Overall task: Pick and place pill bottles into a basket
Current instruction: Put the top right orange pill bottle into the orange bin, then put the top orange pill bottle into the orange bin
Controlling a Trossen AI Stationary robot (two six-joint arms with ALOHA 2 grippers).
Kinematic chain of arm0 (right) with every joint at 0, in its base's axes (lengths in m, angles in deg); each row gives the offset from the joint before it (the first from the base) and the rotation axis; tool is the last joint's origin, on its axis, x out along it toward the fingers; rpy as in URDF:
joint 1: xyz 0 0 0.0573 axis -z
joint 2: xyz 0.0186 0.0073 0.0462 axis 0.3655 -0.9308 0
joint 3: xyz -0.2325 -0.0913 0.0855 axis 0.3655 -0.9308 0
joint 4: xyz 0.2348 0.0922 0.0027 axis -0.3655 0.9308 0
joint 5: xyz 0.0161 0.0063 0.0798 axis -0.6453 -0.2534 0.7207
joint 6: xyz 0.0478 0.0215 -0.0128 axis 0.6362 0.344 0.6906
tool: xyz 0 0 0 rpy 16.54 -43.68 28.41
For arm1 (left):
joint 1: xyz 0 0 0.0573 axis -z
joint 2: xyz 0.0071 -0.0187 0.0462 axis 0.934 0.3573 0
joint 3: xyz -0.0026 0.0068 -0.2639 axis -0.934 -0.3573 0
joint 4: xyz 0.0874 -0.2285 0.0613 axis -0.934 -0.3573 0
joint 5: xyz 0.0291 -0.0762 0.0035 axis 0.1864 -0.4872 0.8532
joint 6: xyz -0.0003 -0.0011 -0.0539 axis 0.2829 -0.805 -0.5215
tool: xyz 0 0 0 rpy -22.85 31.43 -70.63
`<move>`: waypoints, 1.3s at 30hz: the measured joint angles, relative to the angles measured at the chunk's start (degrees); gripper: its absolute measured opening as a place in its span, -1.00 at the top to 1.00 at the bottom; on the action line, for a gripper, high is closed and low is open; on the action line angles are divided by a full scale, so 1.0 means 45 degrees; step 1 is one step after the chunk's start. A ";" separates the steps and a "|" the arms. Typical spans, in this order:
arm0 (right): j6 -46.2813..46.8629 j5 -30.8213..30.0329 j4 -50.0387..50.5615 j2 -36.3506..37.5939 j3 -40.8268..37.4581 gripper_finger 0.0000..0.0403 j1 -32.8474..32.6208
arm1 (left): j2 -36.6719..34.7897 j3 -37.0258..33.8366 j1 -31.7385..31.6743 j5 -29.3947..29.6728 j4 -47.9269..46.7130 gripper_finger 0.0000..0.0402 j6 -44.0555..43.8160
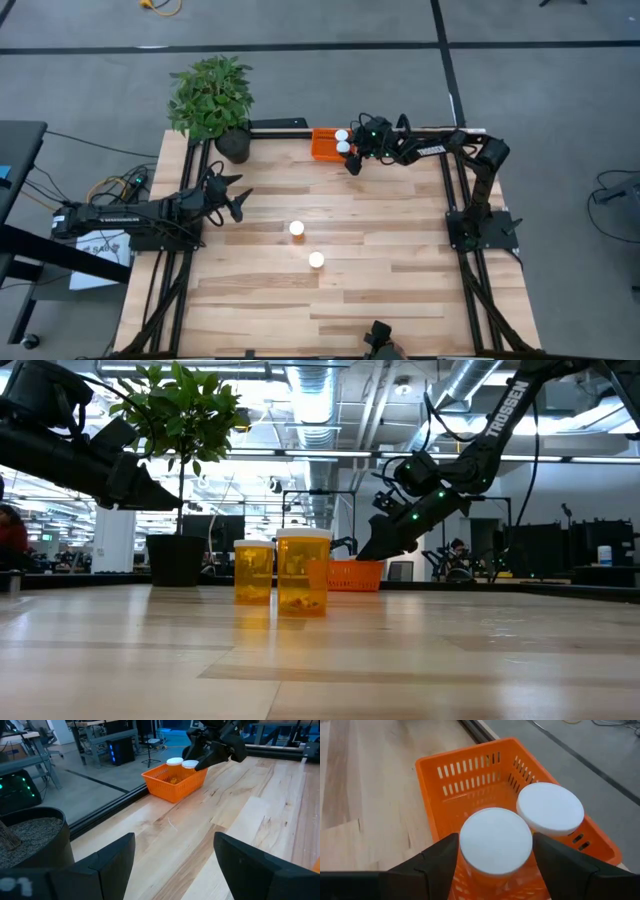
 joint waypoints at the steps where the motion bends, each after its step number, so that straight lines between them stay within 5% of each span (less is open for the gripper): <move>1: -0.0009 0.0000 0.0000 0.0000 0.0000 -0.24 0.0000 | -0.0002 0.0000 0.0004 0.0000 0.0000 -0.31 0.0000; 23: -0.0240 -0.0031 0.0738 0.0891 0.0005 -0.24 0.0005 | 0.0000 0.0000 0.0002 0.0000 0.0000 -0.31 0.0000; 39: -0.0346 -0.0039 0.4511 0.5417 0.0005 -0.24 0.0029 | -0.0003 0.0000 0.0004 0.0000 0.0000 -0.31 0.0000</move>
